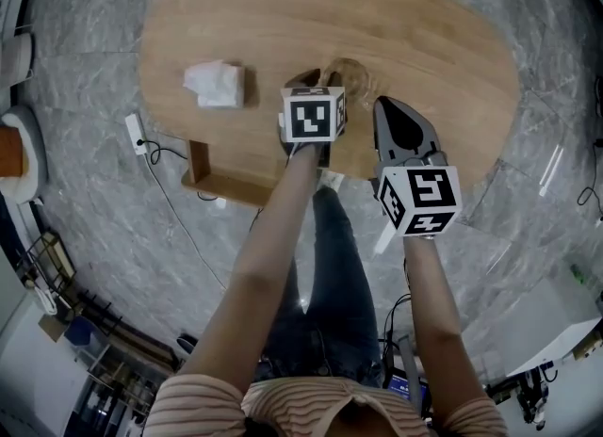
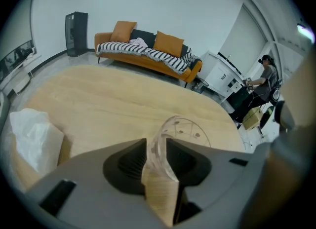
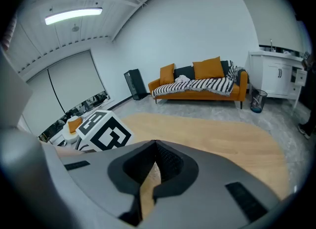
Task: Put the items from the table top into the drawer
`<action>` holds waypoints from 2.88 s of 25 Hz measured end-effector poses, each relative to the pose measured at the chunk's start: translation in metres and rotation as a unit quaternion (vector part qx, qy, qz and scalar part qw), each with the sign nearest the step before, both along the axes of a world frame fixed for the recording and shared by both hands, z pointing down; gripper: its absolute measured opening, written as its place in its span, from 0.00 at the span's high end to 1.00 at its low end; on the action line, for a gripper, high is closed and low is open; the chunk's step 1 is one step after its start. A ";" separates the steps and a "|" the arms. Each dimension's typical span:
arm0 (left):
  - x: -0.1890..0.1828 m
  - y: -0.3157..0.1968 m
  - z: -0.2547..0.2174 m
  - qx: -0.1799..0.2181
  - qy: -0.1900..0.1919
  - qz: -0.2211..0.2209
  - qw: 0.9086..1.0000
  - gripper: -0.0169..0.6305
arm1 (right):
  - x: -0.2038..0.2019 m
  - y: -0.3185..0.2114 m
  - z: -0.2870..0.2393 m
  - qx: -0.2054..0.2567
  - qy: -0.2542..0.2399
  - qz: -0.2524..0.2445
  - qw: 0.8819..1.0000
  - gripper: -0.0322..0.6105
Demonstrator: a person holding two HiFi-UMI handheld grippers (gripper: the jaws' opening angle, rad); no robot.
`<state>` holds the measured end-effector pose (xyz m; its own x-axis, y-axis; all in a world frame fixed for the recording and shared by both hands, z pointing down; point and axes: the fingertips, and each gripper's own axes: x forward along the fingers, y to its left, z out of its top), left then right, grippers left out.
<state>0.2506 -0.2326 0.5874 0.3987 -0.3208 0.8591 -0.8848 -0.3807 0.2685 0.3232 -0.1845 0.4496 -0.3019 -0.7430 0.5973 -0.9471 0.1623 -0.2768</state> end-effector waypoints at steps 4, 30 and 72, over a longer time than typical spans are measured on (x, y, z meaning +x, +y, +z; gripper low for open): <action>0.000 0.001 0.007 0.000 -0.012 0.004 1.000 0.78 | 0.002 -0.004 0.012 -0.017 -0.002 0.000 1.000 0.95; -0.020 0.010 -0.014 0.021 -0.021 -0.029 0.999 0.92 | -0.007 0.006 0.008 -0.036 0.000 0.007 0.999 0.95; -0.329 0.155 -0.086 0.065 -0.007 -0.159 0.985 0.92 | -0.300 0.113 -0.023 -0.032 0.003 -0.147 0.989 0.95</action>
<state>-0.0783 -0.0777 0.5017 0.2495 -0.5354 0.8069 -0.9680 -0.1150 0.2230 0.0234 -0.0719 0.4267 -0.4948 -0.5850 0.6426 -0.8638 0.4124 -0.2896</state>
